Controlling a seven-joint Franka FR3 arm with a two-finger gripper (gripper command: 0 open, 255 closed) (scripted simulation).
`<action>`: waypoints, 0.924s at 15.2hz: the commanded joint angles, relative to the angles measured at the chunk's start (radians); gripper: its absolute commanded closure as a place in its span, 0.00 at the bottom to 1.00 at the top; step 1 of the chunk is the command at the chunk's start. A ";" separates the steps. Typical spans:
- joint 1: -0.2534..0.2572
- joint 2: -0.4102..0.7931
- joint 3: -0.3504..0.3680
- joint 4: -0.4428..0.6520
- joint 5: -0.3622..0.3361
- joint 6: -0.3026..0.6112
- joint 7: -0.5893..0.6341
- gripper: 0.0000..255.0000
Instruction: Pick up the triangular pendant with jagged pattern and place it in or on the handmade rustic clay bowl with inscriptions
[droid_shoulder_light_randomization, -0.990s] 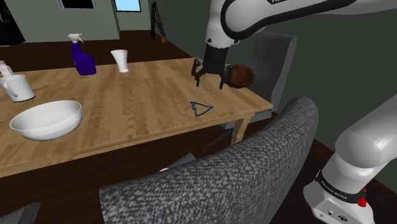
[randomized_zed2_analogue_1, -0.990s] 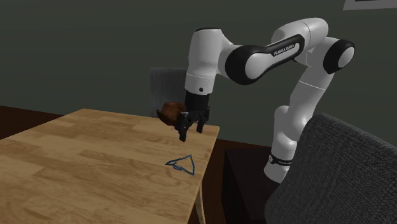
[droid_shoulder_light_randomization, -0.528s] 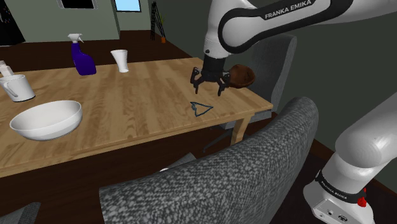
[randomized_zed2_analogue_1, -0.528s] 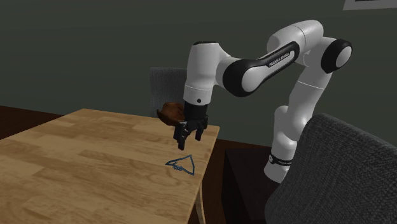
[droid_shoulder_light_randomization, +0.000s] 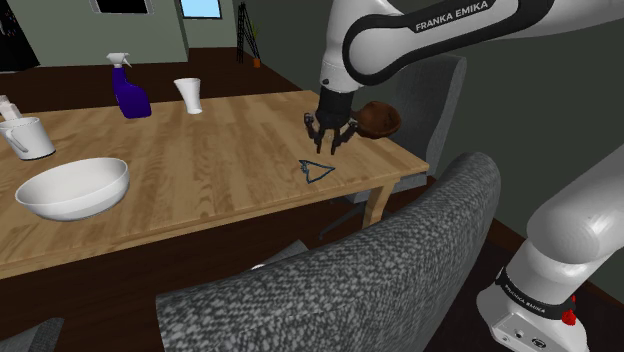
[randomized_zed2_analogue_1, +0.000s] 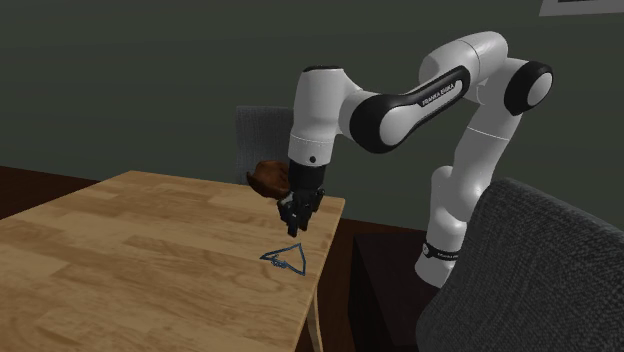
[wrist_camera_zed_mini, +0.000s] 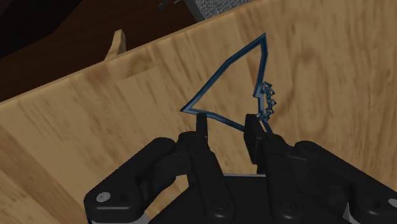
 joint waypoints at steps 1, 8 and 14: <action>0.000 0.000 0.000 0.000 0.000 0.000 0.000 1.00; 0.000 0.000 0.000 0.000 0.000 0.000 0.000 1.00; 0.005 0.444 0.070 0.433 -0.177 -0.284 0.273 0.00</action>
